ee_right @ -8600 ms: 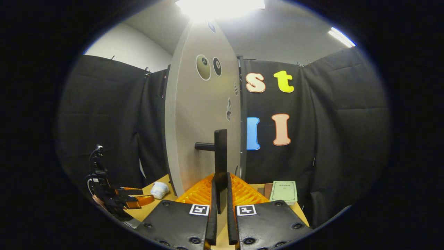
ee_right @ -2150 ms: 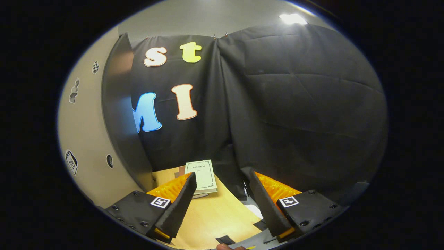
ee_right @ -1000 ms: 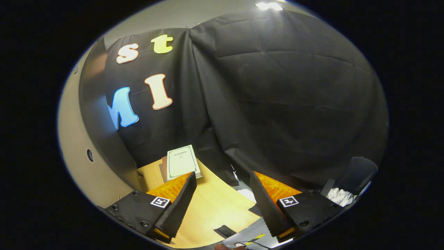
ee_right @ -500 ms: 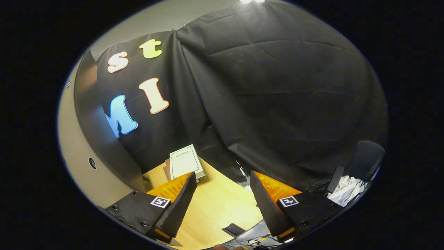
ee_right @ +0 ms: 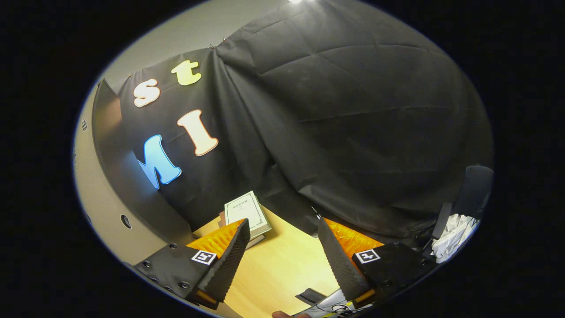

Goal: Open the cabinet door with the right hand, grasp the bottle in the cabinet with the left hand and place it on the coaster, then close the cabinet door with the right hand.

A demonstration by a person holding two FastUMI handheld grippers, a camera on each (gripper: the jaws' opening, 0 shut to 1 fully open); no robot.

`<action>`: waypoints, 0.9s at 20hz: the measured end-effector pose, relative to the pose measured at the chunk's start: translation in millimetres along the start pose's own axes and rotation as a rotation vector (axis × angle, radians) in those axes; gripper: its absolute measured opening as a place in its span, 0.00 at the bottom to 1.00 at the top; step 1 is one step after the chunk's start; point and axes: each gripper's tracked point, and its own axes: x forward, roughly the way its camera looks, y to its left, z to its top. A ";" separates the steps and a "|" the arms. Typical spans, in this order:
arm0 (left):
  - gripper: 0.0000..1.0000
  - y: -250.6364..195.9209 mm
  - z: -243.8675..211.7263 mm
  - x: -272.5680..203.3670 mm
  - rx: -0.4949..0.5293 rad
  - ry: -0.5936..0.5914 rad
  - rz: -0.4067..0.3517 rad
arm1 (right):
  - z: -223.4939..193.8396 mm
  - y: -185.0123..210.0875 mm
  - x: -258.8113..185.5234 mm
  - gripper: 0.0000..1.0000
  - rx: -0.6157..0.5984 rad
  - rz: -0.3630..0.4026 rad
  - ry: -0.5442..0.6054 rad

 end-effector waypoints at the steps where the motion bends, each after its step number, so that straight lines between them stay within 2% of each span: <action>1: 0.86 -2.4 13.8 -2.0 -0.016 -0.007 0.007 | 0.3 0.1 0.1 0.98 0.001 0.007 -0.002; 7: 0.86 -14.7 66.9 -8.5 -0.169 -0.007 0.045 | 21.5 16.6 -3.4 0.98 -0.124 0.081 -0.073; 8: 0.86 -14.9 73.9 -10.7 -0.193 -0.008 0.053 | 27.1 23.6 -4.0 0.92 -0.150 0.106 -0.089; 9: 0.86 -11.5 76.2 -12.4 -0.206 0.000 0.074 | 34.2 30.9 -6.0 0.93 -0.175 0.131 -0.106; 10: 0.87 -8.0 78.8 -14.3 -0.209 0.012 0.097 | 41.0 38.4 -8.3 0.98 -0.203 0.160 -0.123; 12: 0.87 -0.6 80.5 -16.7 -0.203 0.042 0.143 | 51.4 56.0 -13.8 0.98 -0.265 0.225 -0.152; 13: 0.87 -0.3 83.8 -18.3 -0.205 0.050 0.156 | 55.8 65.9 -18.0 0.93 -0.295 0.261 -0.163; 14: 0.87 0.7 87.6 -22.1 -0.209 0.059 0.167 | 59.3 75.4 -22.4 0.93 -0.319 0.301 -0.173; 15: 0.85 1.5 90.4 -23.7 -0.211 0.068 0.178 | 62.9 84.9 -28.1 0.98 -0.333 0.337 -0.181; 18: 0.85 4.6 101.0 -35.2 -0.192 0.082 0.204 | 72.2 112.0 -50.6 0.93 -0.345 0.456 -0.217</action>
